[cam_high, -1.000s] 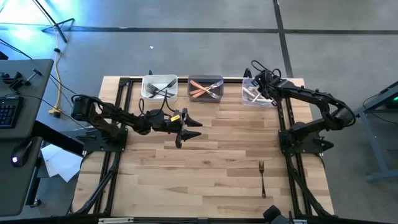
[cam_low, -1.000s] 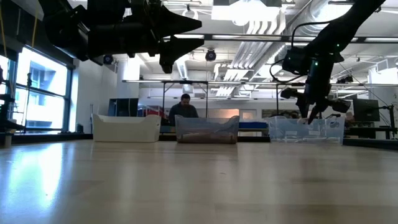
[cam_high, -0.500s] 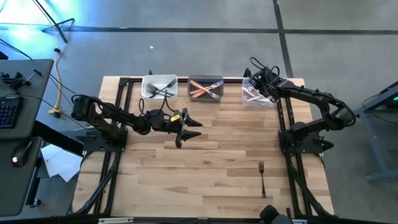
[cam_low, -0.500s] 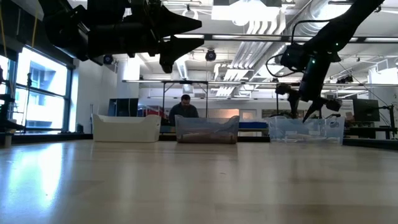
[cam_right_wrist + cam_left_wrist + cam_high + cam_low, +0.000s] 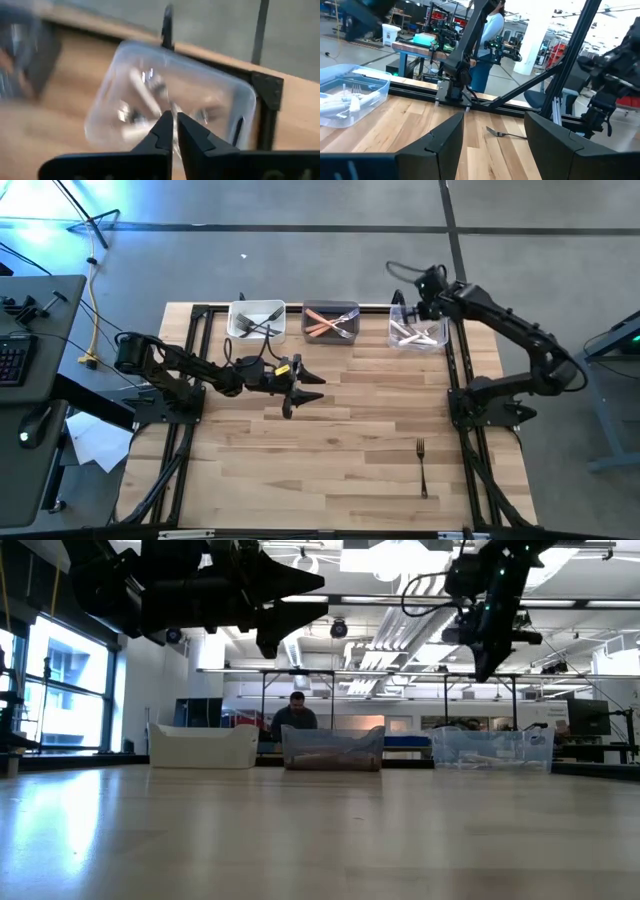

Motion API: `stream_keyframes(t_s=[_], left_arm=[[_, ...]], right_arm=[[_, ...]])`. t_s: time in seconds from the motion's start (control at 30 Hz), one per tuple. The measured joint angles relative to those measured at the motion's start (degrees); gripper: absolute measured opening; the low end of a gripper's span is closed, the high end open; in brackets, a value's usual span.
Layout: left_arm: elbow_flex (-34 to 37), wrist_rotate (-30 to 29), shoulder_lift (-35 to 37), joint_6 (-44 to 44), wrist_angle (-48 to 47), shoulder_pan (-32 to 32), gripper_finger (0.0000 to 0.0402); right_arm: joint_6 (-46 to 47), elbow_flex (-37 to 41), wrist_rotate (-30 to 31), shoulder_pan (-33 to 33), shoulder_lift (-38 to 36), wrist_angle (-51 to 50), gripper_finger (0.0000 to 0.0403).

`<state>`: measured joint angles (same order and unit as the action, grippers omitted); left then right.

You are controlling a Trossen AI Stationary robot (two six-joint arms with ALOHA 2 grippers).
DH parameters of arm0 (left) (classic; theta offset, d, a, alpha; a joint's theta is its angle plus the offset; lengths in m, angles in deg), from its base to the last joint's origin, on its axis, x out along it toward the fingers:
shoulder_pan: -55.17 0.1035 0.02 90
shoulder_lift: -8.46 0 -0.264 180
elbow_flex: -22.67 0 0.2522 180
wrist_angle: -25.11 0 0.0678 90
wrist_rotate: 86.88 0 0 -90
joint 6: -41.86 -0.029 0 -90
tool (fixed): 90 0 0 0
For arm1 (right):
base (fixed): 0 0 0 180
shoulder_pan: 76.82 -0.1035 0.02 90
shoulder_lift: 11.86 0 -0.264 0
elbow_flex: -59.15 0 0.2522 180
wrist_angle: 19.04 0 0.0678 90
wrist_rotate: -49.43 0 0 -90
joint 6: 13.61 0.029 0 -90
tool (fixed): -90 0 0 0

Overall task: Sort silverware by color (type)
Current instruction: Adjust the transparent bin

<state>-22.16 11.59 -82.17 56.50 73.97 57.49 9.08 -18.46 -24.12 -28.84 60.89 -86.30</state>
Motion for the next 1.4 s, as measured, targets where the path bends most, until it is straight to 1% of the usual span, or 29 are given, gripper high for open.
stream_keyframes(t_s=[0.1, 0.2, 0.3, 0.37, 0.47, 0.57, 0.7, 0.77, 0.83, 0.97, 1.07, 1.17, 1.27, 1.4], left_arm=[[0.00, -0.02, 0.00, -2.21, -0.35, 0.00, 0.0197], [0.00, -0.04, 0.02, -2.82, -0.99, 0.00, 0.0190], [0.00, -0.07, 0.02, -2.86, -2.51, 0.00, 0.0174], [0.00, -0.07, 0.02, -3.35, -3.26, 0.00, 0.0161], [0.00, -0.26, 0.02, -5.68, -3.95, 0.00, 0.0140], [0.00, -0.28, 0.02, -5.87, -4.01, 0.00, 0.0117], [0.00, -0.28, 0.02, -6.52, -4.59, 0.00, 0.0090], [0.00, -0.28, 0.02, -6.80, -4.75, 0.00, 0.0077], [0.00, -0.20, 0.02, -6.80, -5.06, 0.00, 0.0066], [0.00, -0.17, 0.02, -7.00, -5.94, -0.11, 0.0047], [0.00, -0.15, 0.02, -7.04, -5.87, -0.11, 0.0035], [0.00, -0.09, 0.02, -7.31, -5.87, -0.11, 0.0025], [0.00, -0.05, 0.02, -7.35, -5.88, -0.11, 0.0017], [0.00, -0.04, 0.02, -7.39, -5.91, -0.11, 0.0010]], right_arm=[[-3.76, 1.22, 0.88, -3.10, -1.30, -5.00, 0.0021], [-5.23, 5.40, -0.03, -4.48, -2.74, -5.10, 0.0017], [-6.71, 10.55, -2.22, -5.80, -2.99, -2.17, 0.0003], [-7.66, 14.25, -3.10, -6.46, -2.99, 1.62, 0.0005], [-8.01, 18.96, -2.97, -6.81, -2.99, 8.85, 0.0003], [-8.58, 22.04, -3.14, -6.74, -2.97, 13.59, 0.0001], [-8.64, 23.50, -3.30, -6.74, -2.97, 14.98, 0.0000], [-8.88, 23.50, -4.39, -6.74, -2.97, 14.74, 0.0000], [-9.69, 22.64, -5.76, -6.91, -2.98, 12.46, 0.0000], [-10.16, 20.26, -5.94, -8.00, -3.08, 6.52, 0.0000], [-9.66, 20.50, -5.73, -7.52, -2.97, 3.64, 0.0000], [-9.69, 22.41, -4.83, -6.57, -2.39, 4.72, 0.0000], [-9.74, 23.81, -2.88, -5.79, -1.35, 9.43, 0.0000], [-11.06, 24.60, -4.26, -5.58, 0.23, 15.26, 0.0000]])
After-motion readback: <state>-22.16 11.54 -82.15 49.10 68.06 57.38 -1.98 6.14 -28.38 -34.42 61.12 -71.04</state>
